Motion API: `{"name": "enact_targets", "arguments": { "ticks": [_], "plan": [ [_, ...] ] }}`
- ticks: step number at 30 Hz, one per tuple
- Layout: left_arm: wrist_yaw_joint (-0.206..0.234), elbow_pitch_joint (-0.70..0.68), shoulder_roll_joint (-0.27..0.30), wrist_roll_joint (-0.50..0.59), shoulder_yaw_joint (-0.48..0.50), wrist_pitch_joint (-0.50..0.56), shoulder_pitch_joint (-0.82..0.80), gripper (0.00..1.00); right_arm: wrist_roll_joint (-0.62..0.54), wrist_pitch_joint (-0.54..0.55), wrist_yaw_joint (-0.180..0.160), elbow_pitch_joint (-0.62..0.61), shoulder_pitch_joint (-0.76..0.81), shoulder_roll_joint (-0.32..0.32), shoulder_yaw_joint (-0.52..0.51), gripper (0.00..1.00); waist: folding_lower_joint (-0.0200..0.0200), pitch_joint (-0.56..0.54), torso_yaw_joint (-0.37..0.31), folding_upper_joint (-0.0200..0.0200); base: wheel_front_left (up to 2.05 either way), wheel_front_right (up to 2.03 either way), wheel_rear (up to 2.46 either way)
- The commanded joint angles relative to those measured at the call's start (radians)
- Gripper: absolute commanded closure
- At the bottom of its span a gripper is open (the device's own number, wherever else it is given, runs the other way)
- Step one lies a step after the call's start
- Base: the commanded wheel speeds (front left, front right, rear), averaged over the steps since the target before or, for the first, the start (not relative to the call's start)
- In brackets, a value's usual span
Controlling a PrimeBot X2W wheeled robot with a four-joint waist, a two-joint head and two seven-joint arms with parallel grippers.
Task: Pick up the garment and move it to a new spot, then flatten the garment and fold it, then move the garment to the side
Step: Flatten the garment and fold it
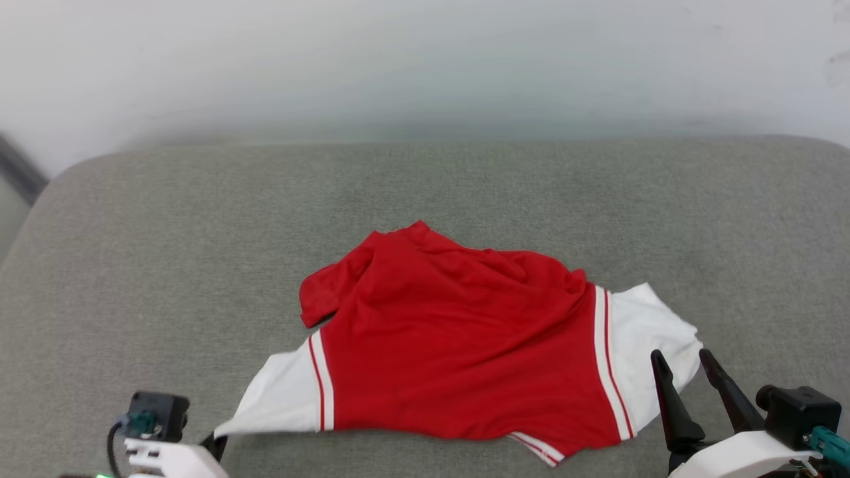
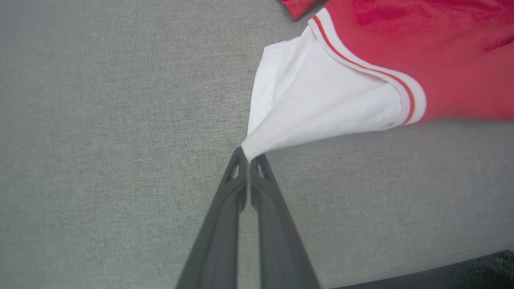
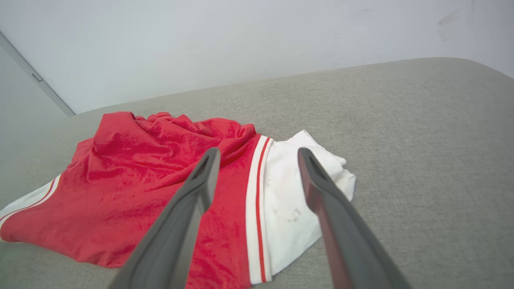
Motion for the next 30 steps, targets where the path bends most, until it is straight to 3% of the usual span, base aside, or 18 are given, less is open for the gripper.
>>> {"name": "enact_targets", "arguments": {
  "ticks": [1,7,8,9,10,20,30],
  "plan": [
    [0.009,0.002,-0.005,-0.021,0.011,-0.009,0.029,1.00,-0.004,0.004,0.000,-0.007,0.009,0.001,0.000,0.00,0.0000,-0.012,0.012,0.0000,0.00,0.00,0.00],
    [-0.015,0.065,-0.050,-0.072,0.006,-0.042,0.087,1.00,-0.013,0.026,0.000,-0.016,0.019,0.001,0.007,0.00,0.0000,-0.029,0.006,0.0000,0.00,0.00,0.00],
    [-0.022,0.074,-0.060,-0.071,0.003,-0.054,0.090,0.86,-0.013,0.028,0.000,-0.017,0.021,0.001,0.005,0.00,0.0000,-0.034,0.003,0.0000,0.00,0.00,0.00],
    [-0.025,0.082,-0.071,-0.072,0.002,-0.066,0.091,0.55,-0.013,0.031,0.000,-0.019,0.024,0.001,0.002,0.00,0.0000,-0.039,0.000,0.0000,0.00,0.00,0.00],
    [-0.031,0.086,-0.079,-0.070,0.000,-0.079,0.092,0.00,-0.013,0.035,-0.001,-0.021,0.029,0.001,-0.001,0.00,0.0000,-0.044,-0.001,0.0000,0.00,0.00,0.00],
    [-0.029,0.035,-0.118,0.021,0.049,-0.311,0.040,0.00,-0.007,0.072,0.000,-0.047,0.057,0.001,-0.042,0.00,0.0000,-0.073,-0.009,0.0000,0.00,0.00,0.00],
    [0.035,-0.047,-0.181,0.131,0.098,-0.499,-0.005,0.00,0.053,0.206,0.000,0.035,0.015,0.000,-0.172,0.00,0.0000,-0.081,-0.001,0.0000,0.00,0.00,0.00]
  ]
}}
